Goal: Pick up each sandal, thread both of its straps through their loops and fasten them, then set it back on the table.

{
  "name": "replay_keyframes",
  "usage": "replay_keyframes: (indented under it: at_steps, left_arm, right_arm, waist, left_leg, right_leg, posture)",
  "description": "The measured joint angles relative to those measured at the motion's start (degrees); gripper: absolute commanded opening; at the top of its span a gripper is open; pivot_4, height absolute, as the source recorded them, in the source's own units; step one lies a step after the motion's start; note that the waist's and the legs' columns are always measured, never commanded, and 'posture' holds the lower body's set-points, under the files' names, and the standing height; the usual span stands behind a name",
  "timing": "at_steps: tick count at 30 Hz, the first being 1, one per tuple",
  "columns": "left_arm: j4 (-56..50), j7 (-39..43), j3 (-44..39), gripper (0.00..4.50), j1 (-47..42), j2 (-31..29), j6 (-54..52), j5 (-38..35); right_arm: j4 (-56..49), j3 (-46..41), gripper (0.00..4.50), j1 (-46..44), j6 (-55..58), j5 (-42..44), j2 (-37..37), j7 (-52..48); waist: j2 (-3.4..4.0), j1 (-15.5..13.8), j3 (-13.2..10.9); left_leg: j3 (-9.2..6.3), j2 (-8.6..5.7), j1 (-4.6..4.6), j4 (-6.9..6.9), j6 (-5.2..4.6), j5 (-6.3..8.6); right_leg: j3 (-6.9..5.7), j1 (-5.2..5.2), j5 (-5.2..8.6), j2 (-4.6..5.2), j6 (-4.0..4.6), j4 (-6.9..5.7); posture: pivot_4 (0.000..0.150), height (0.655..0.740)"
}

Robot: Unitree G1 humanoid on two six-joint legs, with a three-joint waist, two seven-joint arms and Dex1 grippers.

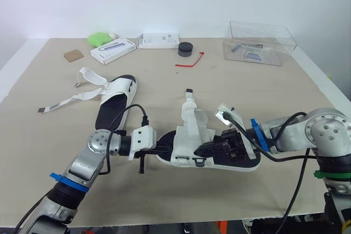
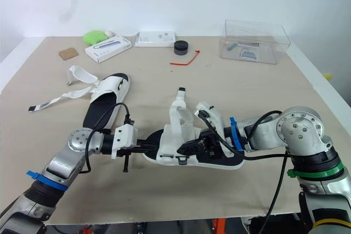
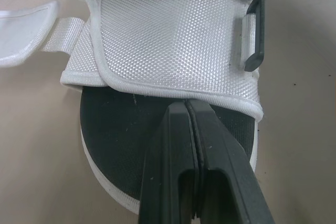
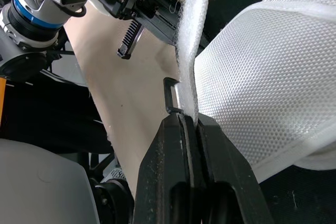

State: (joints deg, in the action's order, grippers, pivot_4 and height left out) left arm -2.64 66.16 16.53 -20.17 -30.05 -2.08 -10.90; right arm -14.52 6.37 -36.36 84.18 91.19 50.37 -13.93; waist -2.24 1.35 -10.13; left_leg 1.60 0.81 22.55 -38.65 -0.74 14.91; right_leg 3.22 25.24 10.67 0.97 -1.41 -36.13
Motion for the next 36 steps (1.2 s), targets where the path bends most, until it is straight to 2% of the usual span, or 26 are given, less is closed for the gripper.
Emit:
replay_keyframes:
  at_steps: [5, 7, 9, 12, 13, 19, 23, 26, 29, 31, 36]
  left_arm:
    - [0.26, 0.02, 0.03, 0.00, -0.09, 0.00, 0.43, 0.30]
    - [0.41, -0.01, 0.05, 0.00, -0.25, 0.00, 0.48, 0.44]
    - [0.45, -0.03, 0.06, 0.00, -0.27, 0.01, 0.50, 0.45]
    - [0.66, 0.02, 0.08, 0.00, -0.35, 0.01, 0.61, 0.47]
    - [0.90, 0.02, 0.12, 0.00, -0.45, 0.01, 0.75, 0.47]
    - [1.51, 0.09, 0.29, 0.00, -0.83, 0.05, 1.11, 0.57]
    - [1.61, 0.10, 0.52, 0.00, -0.92, 0.14, 1.47, 0.58]
    - [1.68, 0.08, 0.55, 0.00, -0.92, 0.18, 1.73, 0.60]
    - [1.82, 0.05, 0.58, 0.00, -0.94, 0.21, 1.92, 0.61]
    - [1.93, 0.01, 0.58, 0.00, -0.91, 0.21, 2.13, 0.61]
    - [1.73, -0.57, 0.54, 0.00, -0.49, 0.16, 2.19, 0.61]
  right_arm:
    - [-1.84, -0.12, 0.04, 2.04, -1.39, 2.10, 0.31, 2.45]
    - [-3.26, -0.18, 0.81, 3.14, -2.68, 3.18, 0.71, 3.60]
    - [-3.48, -0.17, 1.10, 3.41, -3.08, 3.60, 0.86, 4.14]
    - [-4.43, -0.14, 2.18, 3.64, -3.52, 4.14, 1.34, 4.13]
    - [-4.58, -0.14, 2.23, 3.12, -3.60, 4.06, 1.49, 3.85]
    - [-1.80, -0.37, 2.23, -4.40, -4.23, 0.19, 1.52, 1.55]
    - [0.71, -0.27, 2.23, -5.85, -4.34, -1.39, -0.61, 1.48]
    - [1.34, -0.26, 1.57, -5.99, -4.32, -1.80, -1.13, 1.51]
    - [2.51, -0.22, 0.25, -6.29, -4.34, -3.84, -2.68, 1.55]
    - [2.62, -0.01, 0.10, -6.20, -4.33, -4.94, -2.89, 1.48]
    - [0.32, -0.38, 0.10, -2.22, -3.08, -2.45, -2.22, 1.54]
  waist:
    - [0.00, 0.01, 0.00]
    - [0.00, 0.04, 0.01]
    - [0.00, 0.04, 0.01]
    - [0.00, 0.04, 0.01]
    - [0.00, 0.04, 0.01]
    - [0.00, 0.04, 0.01]
    - [0.00, 0.01, 0.01]
    - [0.01, 0.00, 0.01]
    - [0.01, 0.00, 0.01]
    - [0.01, 0.00, 0.01]
    - [0.01, 0.00, 0.02]
  left_leg:
    - [0.00, 0.00, 0.00, 0.01, 0.00, 0.00]
    - [-0.01, 0.02, -0.03, 0.00, 0.00, 0.00]
    - [-0.01, 0.03, -0.03, 0.00, 0.00, 0.00]
    - [-0.01, 0.04, -0.03, 0.00, 0.00, 0.00]
    - [0.00, 0.04, -0.03, 0.00, 0.00, 0.00]
    - [0.02, 0.03, -0.07, -0.02, -0.05, -0.03]
    - [0.02, 0.02, -0.04, -0.01, -0.05, -0.03]
    - [0.02, 0.02, -0.03, -0.01, -0.05, -0.03]
    - [0.03, 0.00, -0.03, -0.01, -0.05, -0.03]
    - [0.02, 0.00, -0.03, -0.01, -0.05, -0.03]
    - [0.00, 0.01, -0.03, -0.01, -0.05, -0.03]
  right_leg:
    - [0.00, 0.00, 0.01, 0.00, -0.01, 0.00]
    - [0.00, -0.01, 0.00, -0.02, 0.00, -0.01]
    - [0.00, 0.00, 0.00, -0.04, 0.01, -0.01]
    - [0.00, 0.00, 0.00, -0.06, 0.01, -0.01]
    - [0.01, 0.00, -0.01, -0.05, 0.02, -0.01]
    - [0.01, -0.02, -0.06, -0.05, 0.03, -0.01]
    - [0.01, -0.02, -0.05, -0.03, 0.03, -0.01]
    - [0.02, -0.01, -0.05, -0.01, 0.03, 0.00]
    - [0.02, -0.02, -0.05, 0.01, 0.02, 0.00]
    - [0.01, -0.01, -0.05, 0.01, 0.02, -0.01]
    - [0.00, -0.02, -0.05, 0.01, 0.03, -0.01]
  posture:
    - [0.150, 0.7400]
    - [0.150, 0.7400]
    - [0.150, 0.7400]
    - [0.150, 0.7400]
    - [0.150, 0.7400]
    - [0.150, 0.7400]
    - [0.150, 0.7400]
    - [0.150, 0.7400]
    - [0.150, 0.7400]
    - [0.150, 0.7400]
    - [0.150, 0.7400]
